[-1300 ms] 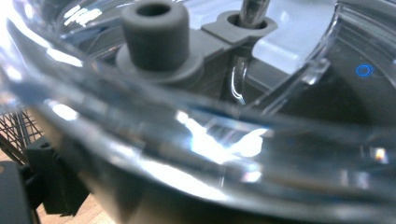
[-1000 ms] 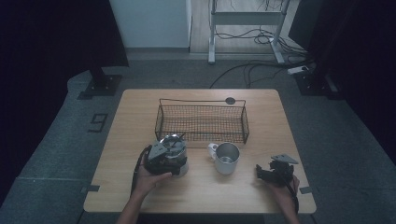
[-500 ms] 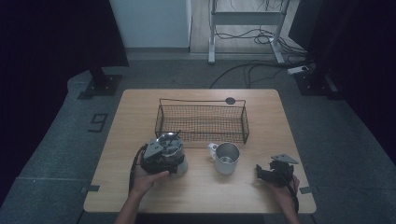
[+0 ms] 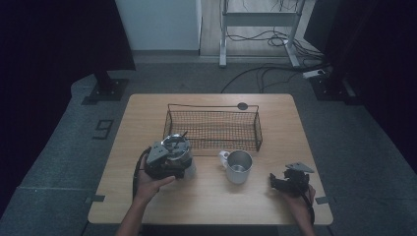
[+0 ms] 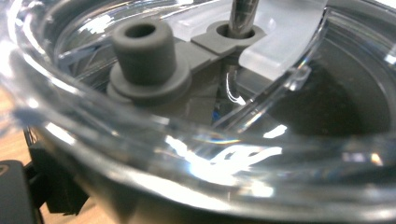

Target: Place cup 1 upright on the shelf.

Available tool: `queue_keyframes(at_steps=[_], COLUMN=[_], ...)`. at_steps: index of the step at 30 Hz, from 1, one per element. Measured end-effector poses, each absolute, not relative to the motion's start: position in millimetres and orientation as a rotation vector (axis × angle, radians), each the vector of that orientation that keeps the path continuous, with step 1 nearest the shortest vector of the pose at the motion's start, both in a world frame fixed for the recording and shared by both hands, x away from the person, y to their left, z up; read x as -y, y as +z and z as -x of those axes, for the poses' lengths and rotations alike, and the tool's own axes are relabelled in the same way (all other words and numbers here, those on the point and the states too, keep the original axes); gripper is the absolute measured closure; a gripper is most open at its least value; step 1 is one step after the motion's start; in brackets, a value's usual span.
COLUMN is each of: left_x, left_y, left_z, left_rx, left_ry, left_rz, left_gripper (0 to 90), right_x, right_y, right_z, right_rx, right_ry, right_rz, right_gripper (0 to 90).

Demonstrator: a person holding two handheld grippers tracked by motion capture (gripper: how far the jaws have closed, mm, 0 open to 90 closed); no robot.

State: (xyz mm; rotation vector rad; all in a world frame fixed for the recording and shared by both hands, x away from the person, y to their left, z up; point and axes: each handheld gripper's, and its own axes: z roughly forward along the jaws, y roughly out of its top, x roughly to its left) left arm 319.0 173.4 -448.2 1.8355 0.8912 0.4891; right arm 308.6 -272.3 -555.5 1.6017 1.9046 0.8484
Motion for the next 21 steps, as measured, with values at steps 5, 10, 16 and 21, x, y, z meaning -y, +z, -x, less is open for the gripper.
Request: queue_keyframes(at_steps=[5, 10, 16, 21], left_x=[-171.8, -170.0, -169.7, -169.9], left_y=[-440.2, -433.3, -424.4, -420.0], left_z=[-322.1, -326.6, -330.0, -333.1], left_rx=[-0.885, -0.883, -0.873, -0.872], left_ry=[0.487, 0.489, 0.494, 0.489], left_rz=[-1.824, -1.827, -1.816, -1.808], left_gripper=[4.1, 4.1, 4.1, 4.1], right_x=[272.4, 272.4, 272.4, 272.4], right_y=[-555.5, -555.5, -555.5, -555.5], right_z=[-308.6, -308.6, -308.6, -308.6], right_rx=[-1.904, -1.904, -1.904, -1.904], right_ry=[0.849, 0.849, 0.849, 0.849], right_rz=[-1.602, -1.602, -1.602, -1.602], right_gripper=[11.4, 11.4, 11.5, 11.5])
